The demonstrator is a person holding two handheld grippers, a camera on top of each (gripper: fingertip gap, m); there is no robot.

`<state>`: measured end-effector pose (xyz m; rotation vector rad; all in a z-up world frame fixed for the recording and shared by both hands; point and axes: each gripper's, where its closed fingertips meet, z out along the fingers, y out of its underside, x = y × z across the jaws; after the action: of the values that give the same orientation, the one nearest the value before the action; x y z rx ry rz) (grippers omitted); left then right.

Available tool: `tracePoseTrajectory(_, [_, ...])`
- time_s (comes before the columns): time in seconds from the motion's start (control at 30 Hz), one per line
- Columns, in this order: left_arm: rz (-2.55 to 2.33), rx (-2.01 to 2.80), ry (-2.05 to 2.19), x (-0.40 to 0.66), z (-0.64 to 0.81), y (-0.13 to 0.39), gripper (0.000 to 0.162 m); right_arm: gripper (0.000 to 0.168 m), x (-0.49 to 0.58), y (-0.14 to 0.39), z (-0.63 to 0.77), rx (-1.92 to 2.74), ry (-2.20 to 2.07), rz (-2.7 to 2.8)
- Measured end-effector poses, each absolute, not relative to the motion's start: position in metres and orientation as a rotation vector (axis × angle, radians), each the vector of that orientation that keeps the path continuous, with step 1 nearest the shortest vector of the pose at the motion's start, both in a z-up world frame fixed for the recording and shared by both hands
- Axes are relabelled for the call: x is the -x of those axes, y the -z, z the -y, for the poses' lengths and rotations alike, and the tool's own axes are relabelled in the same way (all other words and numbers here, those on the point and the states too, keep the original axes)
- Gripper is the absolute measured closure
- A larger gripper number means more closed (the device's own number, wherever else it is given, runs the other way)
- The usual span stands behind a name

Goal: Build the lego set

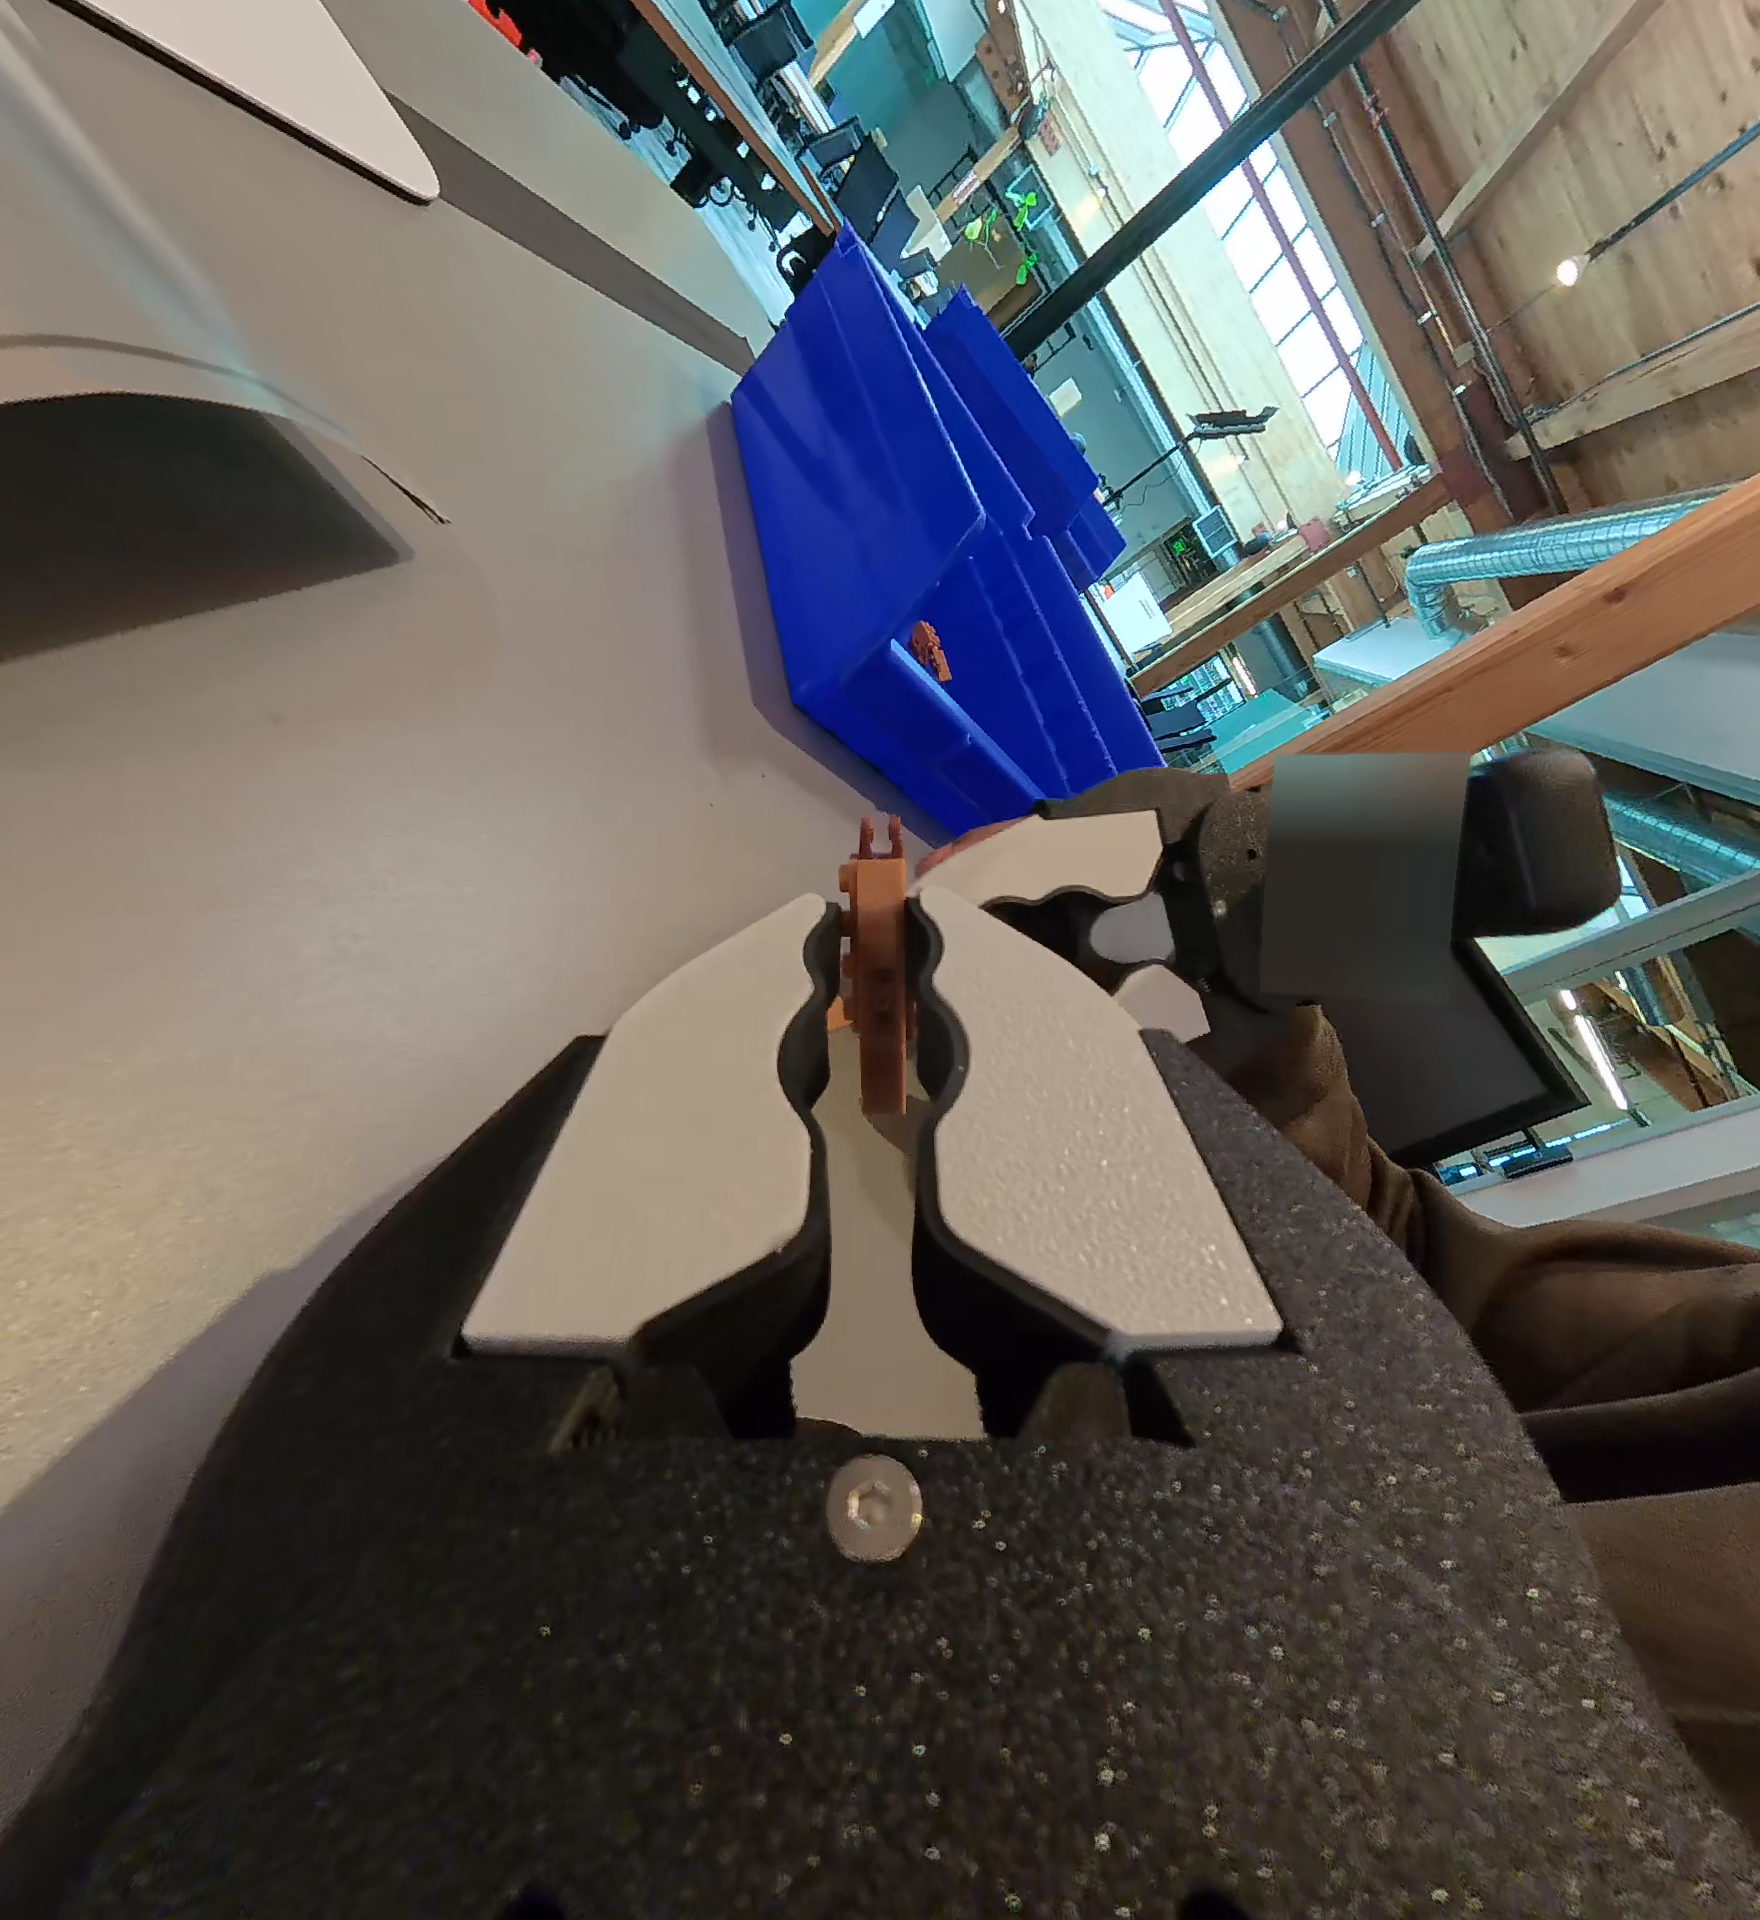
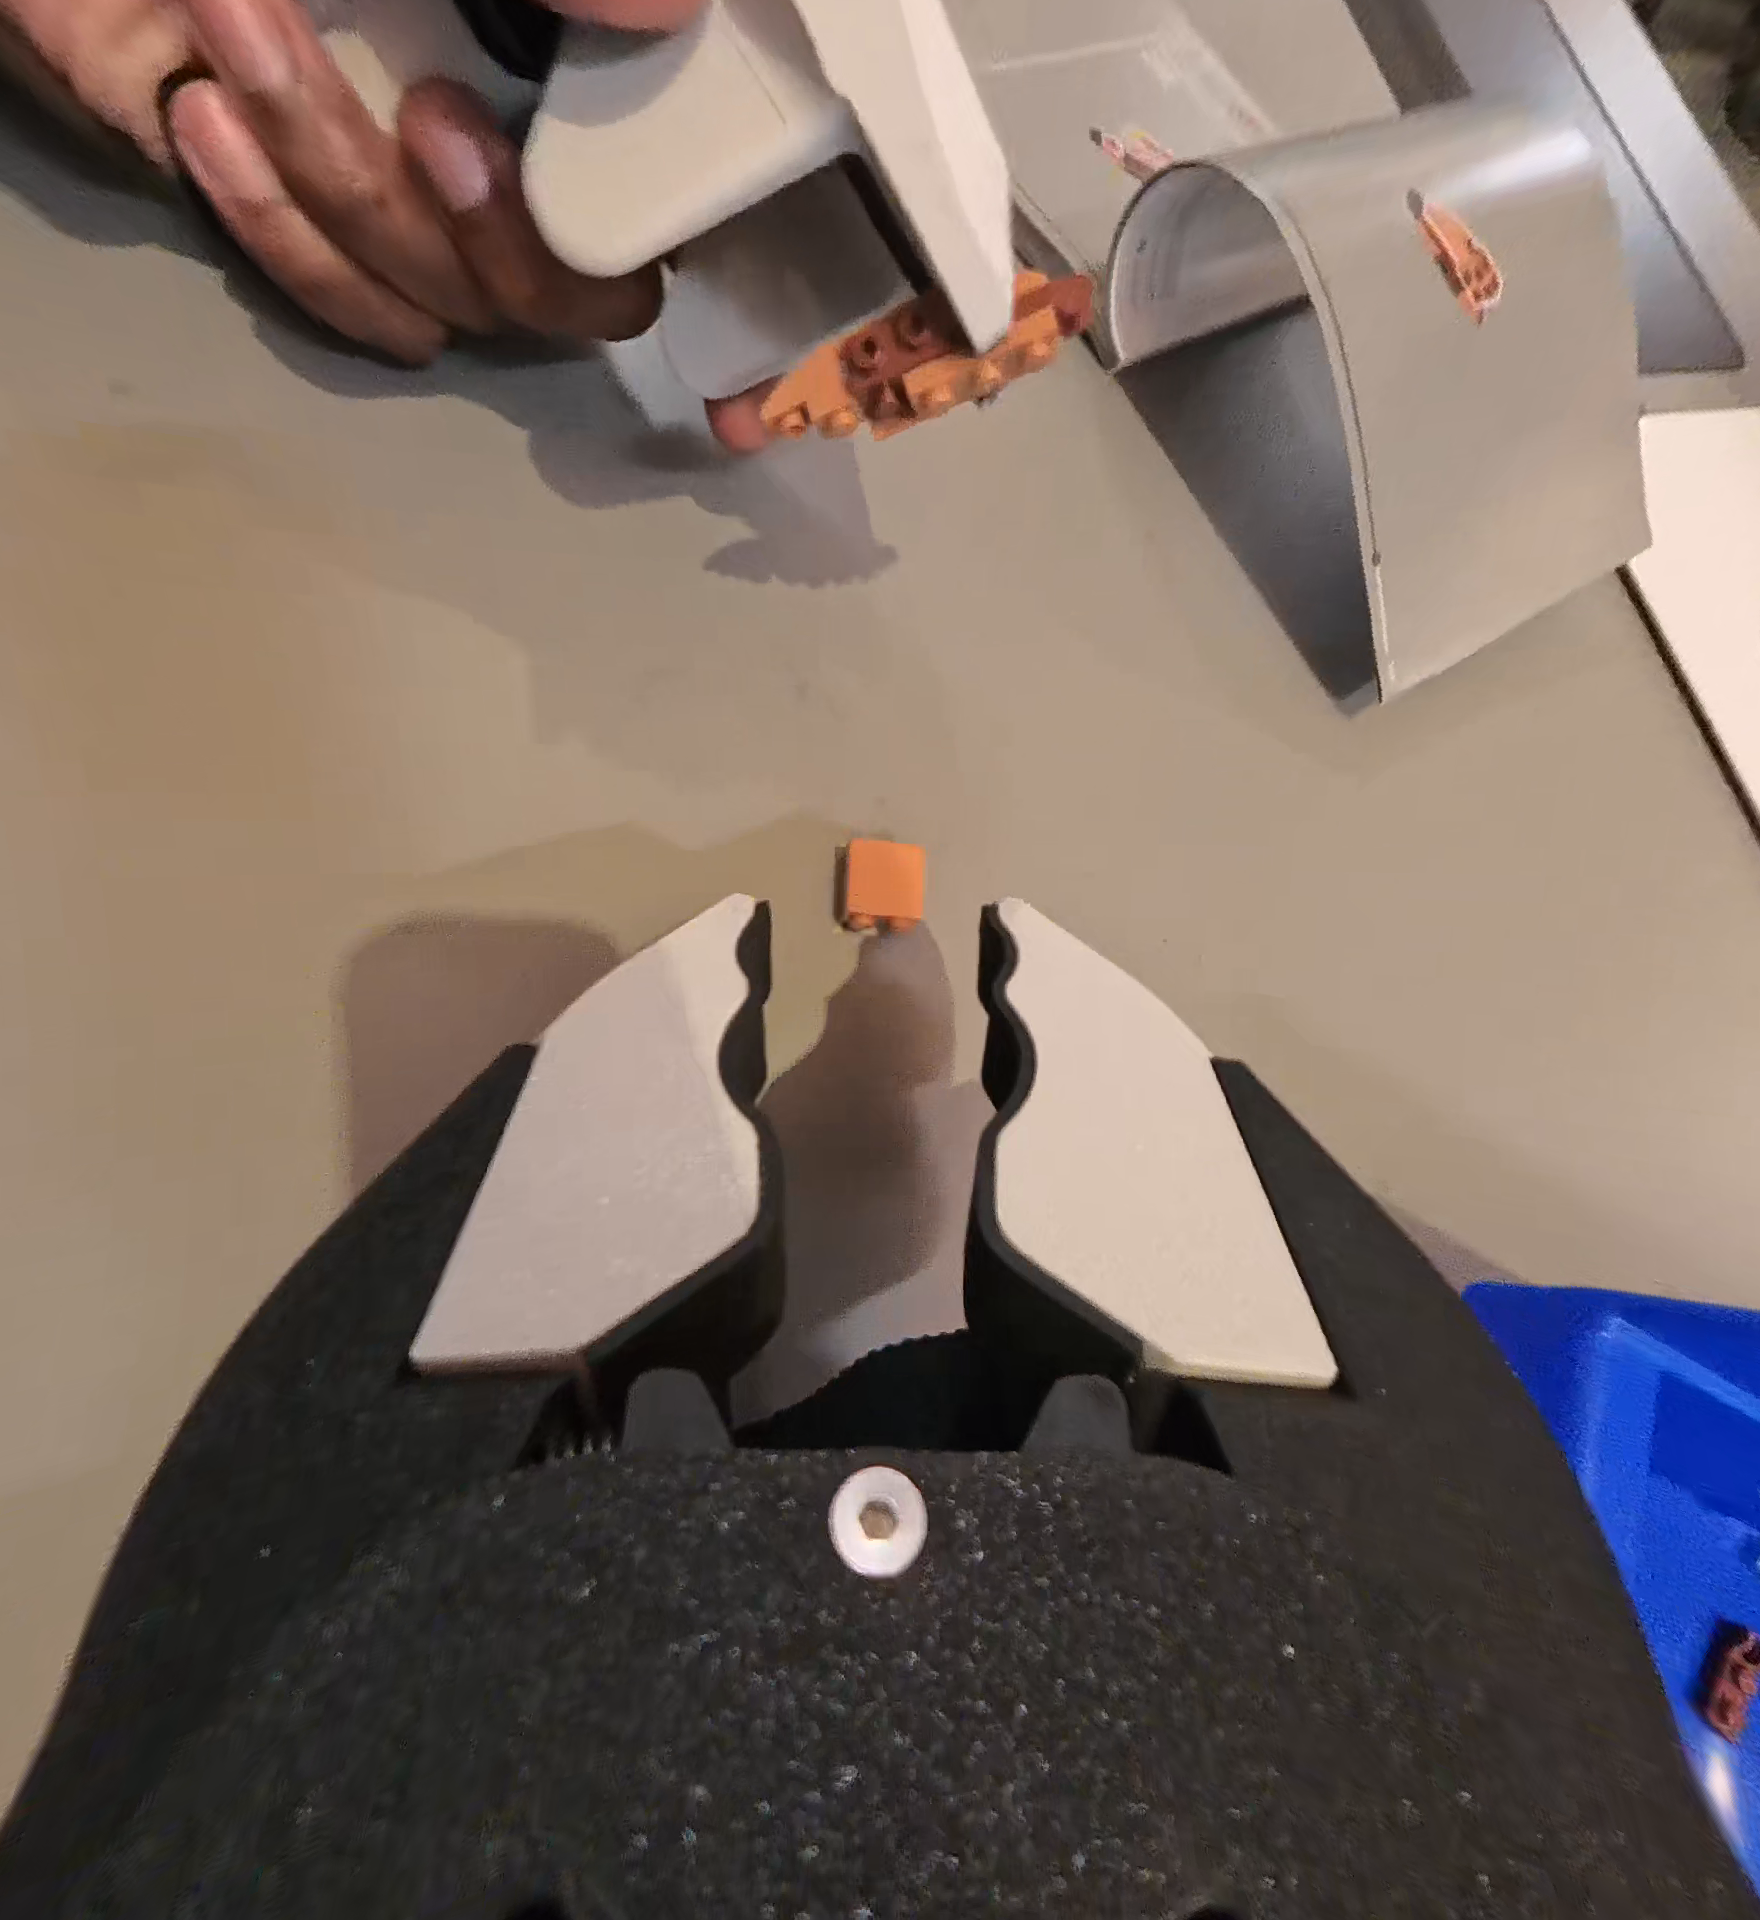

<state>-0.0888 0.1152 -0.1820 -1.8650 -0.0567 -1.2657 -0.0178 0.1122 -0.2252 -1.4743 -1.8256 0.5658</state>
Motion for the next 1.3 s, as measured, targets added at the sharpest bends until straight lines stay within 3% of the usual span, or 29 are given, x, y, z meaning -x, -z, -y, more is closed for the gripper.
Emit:
tracePoseTrajectory(0.2, [0.045, 1.872, 1.264, 0.087, -0.114, 0.183, 0.15, 0.131, 0.03, 0.239, -0.122, 1.648, -0.546, 1.819])
tracePoseTrajectory(0.3, [0.041, 1.875, 1.265, 0.086, -0.114, 0.183, 0.15, 0.151, 0.033, 0.249, -0.129, 1.719, -0.506, 1.828])
tracePoseTrajectory(0.43, [0.044, 1.872, 1.266, 0.086, -0.114, 0.182, 0.15, 0.151, 0.041, 0.204, -0.117, 1.267, -0.453, 1.792])
tracePoseTrajectory(0.57, [0.058, 1.866, 1.279, 0.088, -0.114, 0.182, 0.15, 0.111, 0.024, 0.181, -0.111, 1.166, -0.488, 1.705])
tracePoseTrajectory(0.63, [0.057, 1.867, 1.279, 0.087, -0.114, 0.182, 0.15, 0.109, 0.014, 0.185, -0.111, 1.188, -0.523, 1.691])
tracePoseTrajectory(1.3, [0.078, 1.86, 1.299, 0.089, -0.115, 0.182, 0.151, 0.142, 0.041, 0.236, -0.09, 1.574, -0.577, 1.783])
